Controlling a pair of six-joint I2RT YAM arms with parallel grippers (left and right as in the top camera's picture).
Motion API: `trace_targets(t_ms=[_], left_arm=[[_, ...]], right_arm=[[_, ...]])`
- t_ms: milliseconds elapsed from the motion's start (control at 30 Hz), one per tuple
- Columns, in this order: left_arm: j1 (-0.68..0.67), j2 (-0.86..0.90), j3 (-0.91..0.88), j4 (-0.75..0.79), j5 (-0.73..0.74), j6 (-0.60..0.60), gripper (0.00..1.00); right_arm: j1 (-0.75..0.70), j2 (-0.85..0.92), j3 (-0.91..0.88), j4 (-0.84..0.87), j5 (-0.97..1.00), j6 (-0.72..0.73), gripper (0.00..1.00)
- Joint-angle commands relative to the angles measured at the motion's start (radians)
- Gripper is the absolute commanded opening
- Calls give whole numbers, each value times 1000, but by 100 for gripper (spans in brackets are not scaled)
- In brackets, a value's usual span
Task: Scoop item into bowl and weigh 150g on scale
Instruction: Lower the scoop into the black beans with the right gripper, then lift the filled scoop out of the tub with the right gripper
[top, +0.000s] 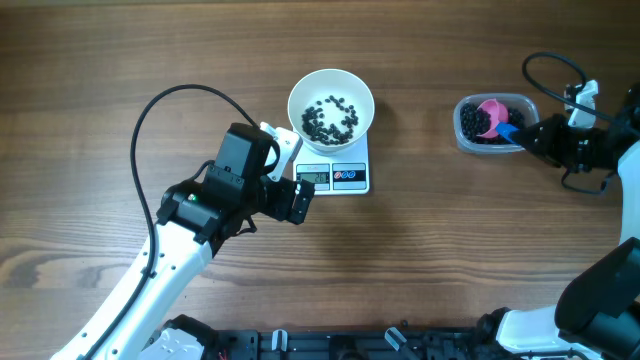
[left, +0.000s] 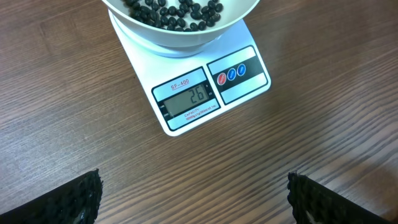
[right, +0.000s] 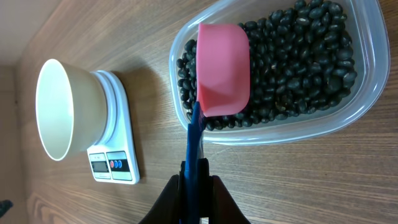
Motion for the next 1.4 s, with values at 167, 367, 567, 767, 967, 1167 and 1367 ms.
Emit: trace_targets(t_ms=[167, 367, 567, 767, 967, 1167, 1367], left_arm=[[-5, 2, 19, 3, -9, -3, 100], [-5, 3, 19, 3, -9, -3, 100], [-5, 3, 19, 3, -9, -3, 100], [-5, 3, 19, 3, -9, -3, 100], [-5, 4, 19, 3, -9, -3, 100], [-5, 4, 19, 3, -9, -3, 100], [-5, 4, 19, 3, -9, -3, 100]], right_arm=[[-26, 15, -15, 14, -77, 58, 4], [-76, 15, -15, 13, -134, 81, 4], [-113, 15, -15, 10, -163, 81, 4], [-151, 15, -15, 5, -274, 82, 4], [-187, 15, -15, -2, -300, 113, 4], [-213, 15, -15, -6, -475, 115, 4], [-183, 15, -15, -9, -616, 160, 4]])
